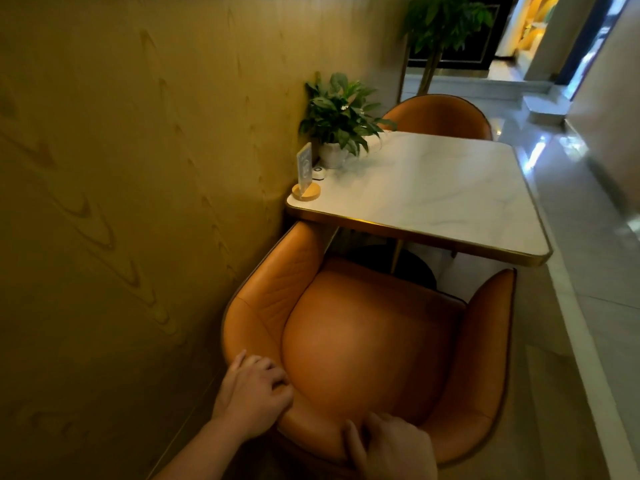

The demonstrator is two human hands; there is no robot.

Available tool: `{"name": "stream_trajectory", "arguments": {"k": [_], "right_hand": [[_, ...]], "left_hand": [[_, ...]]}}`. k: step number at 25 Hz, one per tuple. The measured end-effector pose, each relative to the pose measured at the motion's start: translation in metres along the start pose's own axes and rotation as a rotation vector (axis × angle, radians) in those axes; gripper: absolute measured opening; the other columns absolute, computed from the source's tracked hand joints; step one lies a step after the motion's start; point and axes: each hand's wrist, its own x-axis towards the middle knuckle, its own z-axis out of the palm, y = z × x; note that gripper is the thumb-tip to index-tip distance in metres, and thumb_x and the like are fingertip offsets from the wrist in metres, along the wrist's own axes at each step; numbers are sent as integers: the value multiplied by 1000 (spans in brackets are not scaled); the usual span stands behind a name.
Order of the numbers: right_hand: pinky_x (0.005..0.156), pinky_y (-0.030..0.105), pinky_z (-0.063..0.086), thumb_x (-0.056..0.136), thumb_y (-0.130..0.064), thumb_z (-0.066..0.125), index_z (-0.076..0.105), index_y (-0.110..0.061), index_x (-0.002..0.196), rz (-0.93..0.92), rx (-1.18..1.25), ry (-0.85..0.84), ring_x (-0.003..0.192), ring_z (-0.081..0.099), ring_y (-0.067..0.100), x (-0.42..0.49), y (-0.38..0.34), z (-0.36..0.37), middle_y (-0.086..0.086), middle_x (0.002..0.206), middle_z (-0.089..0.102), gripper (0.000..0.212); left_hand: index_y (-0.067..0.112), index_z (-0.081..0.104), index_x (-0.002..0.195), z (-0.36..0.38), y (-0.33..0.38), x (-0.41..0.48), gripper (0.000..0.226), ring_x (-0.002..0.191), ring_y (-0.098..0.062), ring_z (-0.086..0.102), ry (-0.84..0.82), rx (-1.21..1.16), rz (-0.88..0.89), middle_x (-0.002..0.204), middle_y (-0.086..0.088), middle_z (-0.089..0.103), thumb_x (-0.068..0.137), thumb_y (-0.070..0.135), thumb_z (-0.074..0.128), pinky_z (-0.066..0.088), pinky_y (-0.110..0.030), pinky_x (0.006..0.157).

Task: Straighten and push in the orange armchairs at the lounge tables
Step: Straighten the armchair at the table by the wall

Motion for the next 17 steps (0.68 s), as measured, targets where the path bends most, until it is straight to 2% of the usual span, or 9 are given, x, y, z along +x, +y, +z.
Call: {"name": "stream_trajectory", "arguments": {"k": [3, 6, 7, 11, 14, 17], "right_hand": [[43, 25, 28, 74, -72, 53, 43, -27, 54, -34, -24, 46, 48, 57, 7, -1, 4, 0, -8, 53, 54, 50], [56, 32, 38, 82, -74, 37, 47, -25, 66, -91, 48, 51, 67, 62, 14, 1, 8, -9, -5, 69, 60, 53], [58, 34, 40, 83, -74, 35, 49, -24, 67, -100, 66, 29, 68, 61, 15, 2, 10, -9, -5, 69, 58, 54], [48, 31, 35, 83, -73, 41, 46, -25, 58, -149, 25, 89, 53, 58, 15, 4, 18, -4, -8, 55, 48, 55], [55, 33, 40, 83, -75, 35, 48, -23, 61, -149, 57, 38, 61, 61, 15, 3, 22, -8, -8, 58, 48, 58], [46, 26, 32, 81, -73, 43, 43, -24, 56, -151, 7, 47, 52, 58, 11, 1, 24, -11, -10, 48, 42, 54]], "left_hand": [[39, 67, 107, 3, -3, 3, 74, 121, -3, 42, -12, 19, 5, 116, 20, 54, 68, 72, 13, 4, -37, 119], [39, 65, 111, 4, -2, 2, 75, 123, -6, 43, -22, 39, 10, 119, 19, 54, 71, 71, 11, 8, -40, 120], [38, 64, 113, 5, -1, 2, 76, 124, -6, 42, -20, 52, 16, 120, 18, 54, 72, 70, 10, 9, -41, 120], [34, 64, 111, 5, 4, -3, 62, 120, -9, 44, -17, 69, 10, 118, 15, 55, 82, 64, 19, 12, -41, 119], [32, 63, 110, 3, 9, -5, 56, 117, -12, 45, -42, 84, 0, 114, 10, 55, 84, 59, 20, 14, -40, 119], [31, 63, 109, 3, 15, -12, 58, 116, -13, 45, -40, 78, -22, 113, 8, 56, 84, 59, 19, 14, -40, 118]]}}
